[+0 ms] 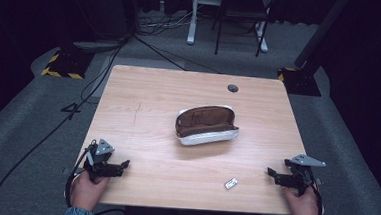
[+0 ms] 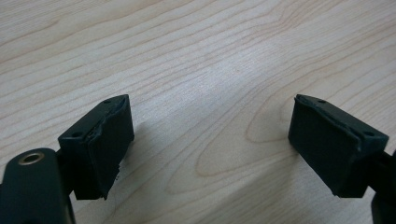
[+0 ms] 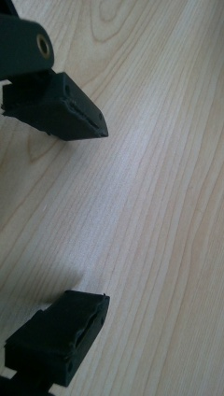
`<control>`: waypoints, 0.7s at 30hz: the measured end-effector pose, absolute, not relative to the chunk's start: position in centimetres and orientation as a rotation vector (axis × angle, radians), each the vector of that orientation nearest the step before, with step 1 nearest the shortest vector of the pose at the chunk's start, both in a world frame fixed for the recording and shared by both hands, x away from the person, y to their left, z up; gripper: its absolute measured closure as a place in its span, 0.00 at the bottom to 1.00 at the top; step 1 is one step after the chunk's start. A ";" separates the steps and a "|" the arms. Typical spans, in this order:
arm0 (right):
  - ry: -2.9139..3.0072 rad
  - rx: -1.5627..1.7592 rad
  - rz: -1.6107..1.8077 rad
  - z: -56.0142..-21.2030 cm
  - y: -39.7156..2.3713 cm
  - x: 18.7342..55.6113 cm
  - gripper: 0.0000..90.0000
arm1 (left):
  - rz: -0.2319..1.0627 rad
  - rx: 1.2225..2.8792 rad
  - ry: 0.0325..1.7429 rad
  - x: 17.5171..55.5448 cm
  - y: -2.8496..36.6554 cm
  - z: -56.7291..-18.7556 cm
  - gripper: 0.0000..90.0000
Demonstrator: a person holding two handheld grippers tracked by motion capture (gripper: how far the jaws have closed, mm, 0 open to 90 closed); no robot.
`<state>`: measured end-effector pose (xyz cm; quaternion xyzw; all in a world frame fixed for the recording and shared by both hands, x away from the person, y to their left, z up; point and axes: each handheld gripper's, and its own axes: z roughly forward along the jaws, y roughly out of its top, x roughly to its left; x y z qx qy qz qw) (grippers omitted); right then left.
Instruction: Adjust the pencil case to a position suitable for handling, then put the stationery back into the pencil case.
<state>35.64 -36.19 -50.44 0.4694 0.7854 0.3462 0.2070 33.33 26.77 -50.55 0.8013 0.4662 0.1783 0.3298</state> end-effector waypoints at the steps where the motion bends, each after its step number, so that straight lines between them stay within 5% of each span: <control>1: 2.187 1.307 0.964 -50.4 -36.2 35.6 0.18 | 0.464 2.096 1.226 33.3 26.7 -50.5 0.16; 21: 2.182 1.313 0.965 -50.4 -36.2 35.5 0.20 | 0.469 2.092 1.237 33.7 26.9 -50.5 0.17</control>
